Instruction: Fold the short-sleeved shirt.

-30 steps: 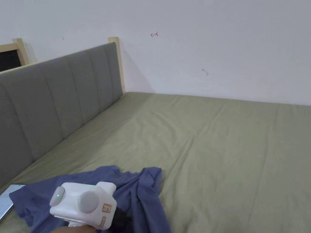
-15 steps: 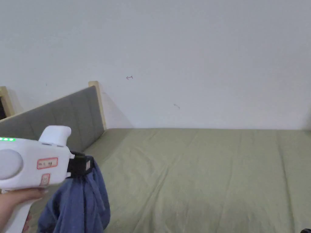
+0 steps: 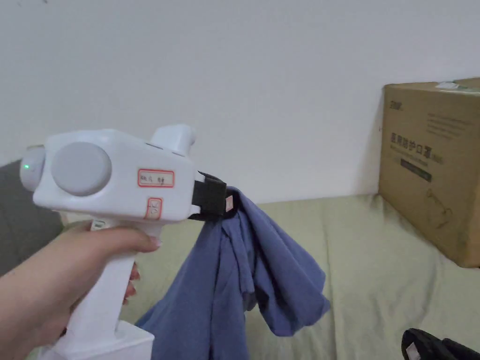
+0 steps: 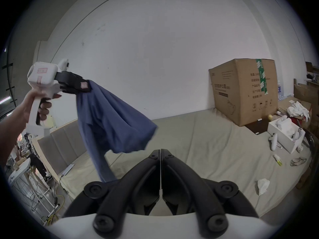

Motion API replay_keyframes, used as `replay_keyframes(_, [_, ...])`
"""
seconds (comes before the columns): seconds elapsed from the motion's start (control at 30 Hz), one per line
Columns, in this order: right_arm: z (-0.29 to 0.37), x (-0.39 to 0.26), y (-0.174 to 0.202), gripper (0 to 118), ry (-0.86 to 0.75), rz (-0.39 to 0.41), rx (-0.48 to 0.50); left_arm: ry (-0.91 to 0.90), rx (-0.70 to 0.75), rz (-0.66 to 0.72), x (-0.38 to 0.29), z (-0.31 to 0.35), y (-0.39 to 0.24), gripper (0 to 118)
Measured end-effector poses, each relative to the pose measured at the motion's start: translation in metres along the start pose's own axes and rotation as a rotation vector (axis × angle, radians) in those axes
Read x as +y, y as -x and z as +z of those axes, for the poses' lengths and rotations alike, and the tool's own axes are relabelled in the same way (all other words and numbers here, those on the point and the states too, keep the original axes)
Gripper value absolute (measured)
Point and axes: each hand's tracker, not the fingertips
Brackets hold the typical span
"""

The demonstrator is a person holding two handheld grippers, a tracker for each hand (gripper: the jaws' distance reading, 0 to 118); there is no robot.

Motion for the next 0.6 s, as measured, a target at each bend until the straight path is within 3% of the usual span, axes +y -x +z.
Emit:
replay_keyframes(0.13, [0.001, -0.006, -0.022, 0, 0.026, -0.003, -0.047, 0.149, -0.011, 0.018, -0.057, -0.114, -0.009, 0])
replay_keyframes(0.3, [-0.006, -0.026, -0.045, 0, 0.099, 0.011, -0.082, 0.423, 0.08, 0.098, -0.178, -0.218, 0.011, 3])
replay_keyframes(0.33, [-0.01, -0.03, -0.048, 0, 0.127, 0.002, -0.095, 0.451, 0.081, 0.116, -0.193, -0.227, 0.017, 16])
replay_keyframes(0.37, [-0.014, -0.034, -0.051, 0, 0.151, -0.009, -0.104, 0.474, 0.063, 0.163, -0.209, -0.229, 0.019, 43])
replay_keyframes(0.4, [-0.018, -0.038, -0.055, 0, 0.166, -0.019, -0.107, 0.508, 0.045, 0.197, -0.219, -0.235, 0.027, 94])
replay_keyframes(0.43, [-0.021, -0.041, -0.056, 0, 0.171, -0.028, -0.107, 0.52, 0.045, 0.229, -0.226, -0.238, 0.032, 118])
replay_keyframes(0.5, [-0.027, -0.045, -0.056, 0, 0.184, -0.038, -0.108, 0.436, 0.037, 0.267, -0.228, -0.225, 0.036, 110])
replay_keyframes(0.6, [-0.03, -0.045, -0.048, 0, 0.191, -0.033, -0.104, 0.423, 0.061, 0.263, -0.207, -0.199, 0.048, 109])
